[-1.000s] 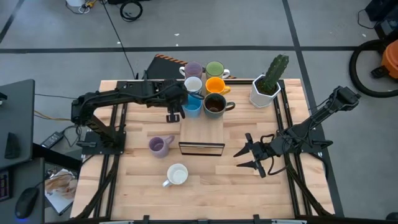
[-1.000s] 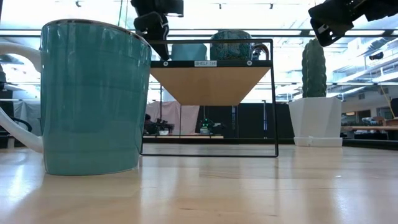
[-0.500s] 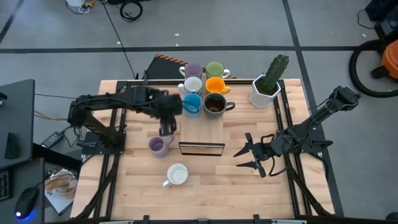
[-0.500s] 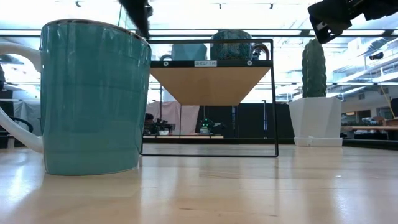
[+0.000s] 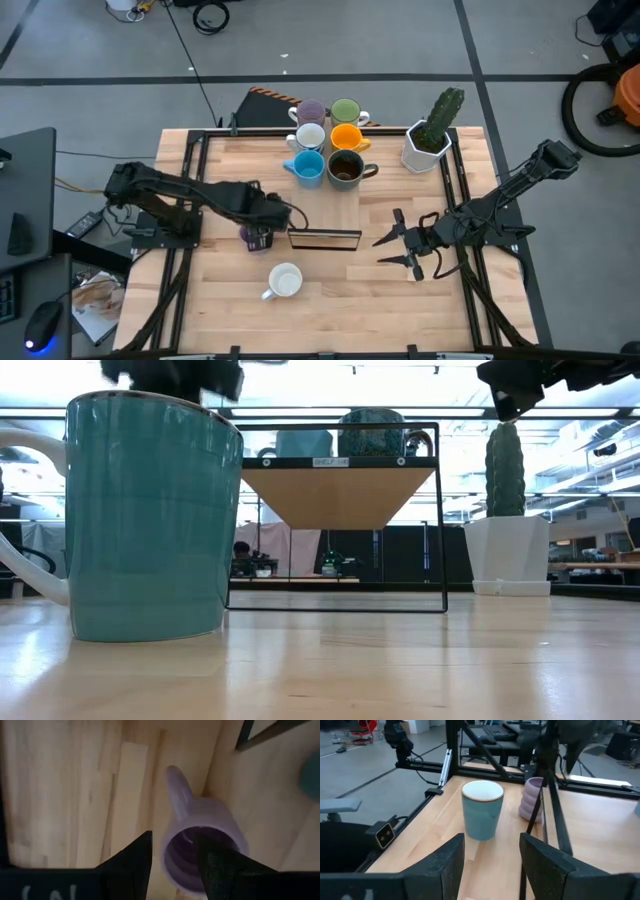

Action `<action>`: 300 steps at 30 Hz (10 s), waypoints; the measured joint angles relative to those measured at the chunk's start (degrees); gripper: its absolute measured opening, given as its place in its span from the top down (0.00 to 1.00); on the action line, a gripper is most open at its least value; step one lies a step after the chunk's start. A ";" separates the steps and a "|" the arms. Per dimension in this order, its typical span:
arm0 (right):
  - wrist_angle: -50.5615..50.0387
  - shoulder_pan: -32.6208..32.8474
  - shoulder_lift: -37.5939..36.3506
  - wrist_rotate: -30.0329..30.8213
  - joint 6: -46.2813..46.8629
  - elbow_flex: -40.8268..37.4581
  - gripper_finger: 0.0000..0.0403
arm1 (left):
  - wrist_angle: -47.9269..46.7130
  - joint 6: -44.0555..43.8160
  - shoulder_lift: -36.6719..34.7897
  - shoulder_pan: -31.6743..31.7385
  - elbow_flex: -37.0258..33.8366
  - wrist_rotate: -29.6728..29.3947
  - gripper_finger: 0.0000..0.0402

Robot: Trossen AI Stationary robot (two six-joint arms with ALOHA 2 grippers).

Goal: Place coffee mugs
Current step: Put the purple mug on the shelf, then put the light green mug on the shelf

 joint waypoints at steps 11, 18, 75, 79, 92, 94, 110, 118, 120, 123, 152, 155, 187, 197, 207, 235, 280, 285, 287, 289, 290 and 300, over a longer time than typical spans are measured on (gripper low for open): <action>-0.21 -0.84 -0.02 -0.03 0.02 0.00 0.51 | 18.54 1.83 -10.73 5.46 -14.36 4.44 0.68; -0.21 -0.84 -0.02 -0.04 0.72 0.00 0.51 | 25.05 0.05 -10.72 6.60 -18.24 8.59 0.70; -0.32 -0.65 -0.02 -0.52 2.44 0.04 0.51 | 4.19 -4.57 -7.03 14.12 -18.80 2.94 0.68; -0.41 -0.53 -0.02 -0.63 3.07 0.04 0.51 | 4.52 -4.55 -10.19 14.89 -19.16 2.88 0.71; 0.29 -0.49 -0.02 -1.55 3.08 0.02 0.51 | 8.16 -6.52 -16.21 15.45 -27.44 5.57 0.75; 0.24 -0.49 0.00 -1.55 3.08 0.02 0.51 | 6.69 -7.86 -16.63 15.38 -27.71 5.70 0.75; -0.32 -0.49 0.00 -1.99 3.71 0.00 0.51 | 3.02 -17.77 -21.44 5.91 -27.75 9.89 0.75; -0.01 -0.49 0.00 -1.99 3.71 0.00 0.51 | 1.63 -22.12 -21.59 -1.40 -27.74 9.66 0.75; 0.14 -0.49 0.00 -1.99 3.71 0.00 0.51 | -1.39 -22.56 -22.04 -2.67 -27.72 7.83 0.75; 0.16 -0.49 0.00 -1.99 3.71 0.00 0.51 | -6.84 -25.46 -24.39 -4.10 -27.75 4.68 0.75; 0.20 -0.49 0.00 -1.57 3.26 0.00 0.51 | 2.95 -25.26 -21.30 -18.45 -27.70 0.89 0.38; 0.20 -0.49 0.00 -1.57 3.25 0.00 0.51 | 4.52 -25.14 -19.52 -18.30 -27.70 0.91 0.39; 0.57 -0.50 0.00 -1.57 2.60 0.00 0.51 | 14.36 -16.00 -14.73 -12.72 -27.70 0.72 0.85; 0.42 -0.49 0.00 -1.57 2.60 0.00 0.51 | 13.59 -12.97 -15.61 -11.24 -27.73 -2.93 0.85; 0.36 -0.50 0.00 -1.57 2.60 0.00 0.51 | 2.61 -11.65 -21.69 -9.78 -19.26 -9.88 0.85; 0.83 -0.52 -0.02 -1.57 1.94 0.02 0.51 | 13.75 8.14 -18.90 -8.17 3.47 -13.70 0.85; 0.18 -0.52 -0.02 -1.58 1.95 0.02 0.51 | 22.17 23.56 -6.50 7.08 3.49 -1.54 0.44; -0.19 -0.52 -0.02 -1.60 1.97 0.02 0.51 | 19.74 23.51 -6.54 7.08 6.12 -2.41 0.41; -0.34 -0.50 -0.02 -1.58 1.97 0.02 0.51 | 19.23 23.34 -6.58 7.03 7.97 -2.50 0.41; -0.33 -0.52 -0.02 -1.60 1.97 0.02 0.51 | 18.62 23.17 -6.58 6.83 10.01 -2.50 0.41; -0.34 -0.52 -0.02 -1.59 1.97 0.02 0.51 | 18.61 22.90 -6.62 6.55 10.98 -2.52 0.41; -0.89 -0.52 -0.02 -1.63 3.06 0.02 0.51 | 13.50 11.85 -6.60 -0.86 12.98 3.97 0.40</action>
